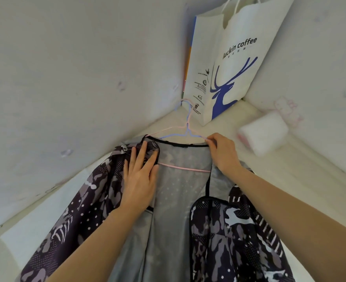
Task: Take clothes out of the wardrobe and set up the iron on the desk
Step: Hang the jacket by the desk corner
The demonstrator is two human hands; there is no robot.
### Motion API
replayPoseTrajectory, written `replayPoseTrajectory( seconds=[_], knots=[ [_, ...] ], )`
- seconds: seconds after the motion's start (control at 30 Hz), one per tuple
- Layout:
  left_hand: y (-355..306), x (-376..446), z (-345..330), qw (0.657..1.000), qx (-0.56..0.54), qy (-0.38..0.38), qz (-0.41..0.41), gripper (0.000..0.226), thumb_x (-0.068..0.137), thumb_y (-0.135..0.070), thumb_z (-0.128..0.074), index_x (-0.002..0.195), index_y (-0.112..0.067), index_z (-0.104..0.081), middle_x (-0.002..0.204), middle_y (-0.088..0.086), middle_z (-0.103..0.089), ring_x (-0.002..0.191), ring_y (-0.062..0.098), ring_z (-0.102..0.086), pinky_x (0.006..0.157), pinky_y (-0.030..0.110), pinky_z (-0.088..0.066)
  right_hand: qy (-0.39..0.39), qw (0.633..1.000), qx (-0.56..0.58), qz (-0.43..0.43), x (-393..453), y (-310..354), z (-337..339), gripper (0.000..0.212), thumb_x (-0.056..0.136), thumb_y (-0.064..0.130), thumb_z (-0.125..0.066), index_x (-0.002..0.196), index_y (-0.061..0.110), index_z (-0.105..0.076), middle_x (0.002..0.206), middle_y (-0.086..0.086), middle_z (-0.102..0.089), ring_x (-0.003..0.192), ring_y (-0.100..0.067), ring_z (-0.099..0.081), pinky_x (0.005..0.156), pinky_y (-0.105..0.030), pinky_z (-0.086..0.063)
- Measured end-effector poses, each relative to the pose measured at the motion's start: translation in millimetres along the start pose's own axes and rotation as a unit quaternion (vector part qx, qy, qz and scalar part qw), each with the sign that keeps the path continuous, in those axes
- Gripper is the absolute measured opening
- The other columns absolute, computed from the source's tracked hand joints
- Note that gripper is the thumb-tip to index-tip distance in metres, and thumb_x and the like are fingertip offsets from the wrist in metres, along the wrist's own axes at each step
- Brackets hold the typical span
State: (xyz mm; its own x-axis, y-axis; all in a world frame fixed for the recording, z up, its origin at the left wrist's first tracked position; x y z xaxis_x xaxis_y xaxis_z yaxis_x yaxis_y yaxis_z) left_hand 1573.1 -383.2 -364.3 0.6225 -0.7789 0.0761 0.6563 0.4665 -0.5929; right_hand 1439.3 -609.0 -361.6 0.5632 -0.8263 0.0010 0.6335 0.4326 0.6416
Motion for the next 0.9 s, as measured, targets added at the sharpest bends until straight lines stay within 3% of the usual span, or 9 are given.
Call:
replayPoseTrajectory(
  seconds=[0.2, 0.37, 0.53, 0.67, 0.9],
  knots=[
    [4, 26, -15, 0.998, 0.065, 0.009, 0.026, 0.062, 0.092, -0.058, -0.018, 0.15, -0.036, -0.021, 0.16, -0.013, 0.005, 0.147, 0.018, 0.014, 0.115, 0.05, 0.007, 0.015, 0.999, -0.049, 0.0, 19, 0, -9, 0.023, 0.098, 0.024, -0.049, 0.101, 0.006, -0.063, 0.095, -0.014, -0.068, 0.088, -0.033, -0.06, 0.077, -0.046, -0.05],
    [7, 31, -40, 0.988, 0.139, 0.059, 0.042, 0.071, 0.087, -0.065, -0.013, 0.15, -0.034, -0.024, 0.161, -0.008, 0.005, 0.147, 0.024, 0.015, 0.114, 0.054, 0.009, -0.001, 0.989, -0.141, 0.044, 17, 0, -11, 0.026, 0.098, 0.024, -0.048, 0.105, 0.005, -0.065, 0.101, -0.016, -0.059, 0.093, -0.034, -0.052, 0.077, -0.045, -0.047],
    [7, 28, -40, 0.985, 0.16, 0.06, 0.035, 0.07, 0.088, -0.063, -0.018, 0.15, -0.03, -0.024, 0.162, -0.004, 0.0, 0.147, 0.026, 0.012, 0.115, 0.055, 0.006, 0.003, 0.978, -0.197, 0.062, 16, 3, -11, 0.026, 0.098, 0.025, -0.047, 0.107, 0.007, -0.065, 0.103, -0.015, -0.059, 0.094, -0.035, -0.052, 0.073, -0.044, -0.044],
    [3, 23, -37, 0.981, 0.17, 0.063, 0.062, 0.061, 0.096, -0.051, -0.035, 0.151, -0.027, -0.021, 0.162, -0.003, -0.002, 0.147, 0.026, 0.01, 0.115, 0.056, 0.001, 0.023, 0.974, -0.217, 0.054, 9, 7, -7, 0.031, 0.099, 0.026, -0.043, 0.122, 0.008, -0.055, 0.116, -0.015, -0.058, 0.105, -0.034, -0.05, 0.081, -0.045, -0.043],
    [-11, -12, -31, 0.984, 0.153, 0.067, 0.06, 0.063, 0.097, -0.039, -0.041, 0.153, -0.024, -0.015, 0.161, -0.001, -0.005, 0.148, 0.027, 0.005, 0.116, 0.049, -0.011, 0.047, 0.966, -0.236, 0.093, -36, 15, 6, 0.046, 0.095, 0.02, -0.047, 0.138, 0.005, -0.04, 0.139, -0.015, -0.046, 0.126, -0.033, -0.041, 0.103, -0.044, -0.037]
  ],
)
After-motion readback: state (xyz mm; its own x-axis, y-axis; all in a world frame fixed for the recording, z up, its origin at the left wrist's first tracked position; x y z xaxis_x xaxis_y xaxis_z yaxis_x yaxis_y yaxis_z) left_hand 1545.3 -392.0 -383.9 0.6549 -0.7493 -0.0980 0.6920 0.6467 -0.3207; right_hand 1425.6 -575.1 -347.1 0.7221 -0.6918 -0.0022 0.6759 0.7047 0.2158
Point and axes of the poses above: each hand's wrist, its own x-axis towards the middle knuckle, its own z-axis out of the back of the hand, y = z × x, the point moved 10 cm from there along x, towards the middle knuckle
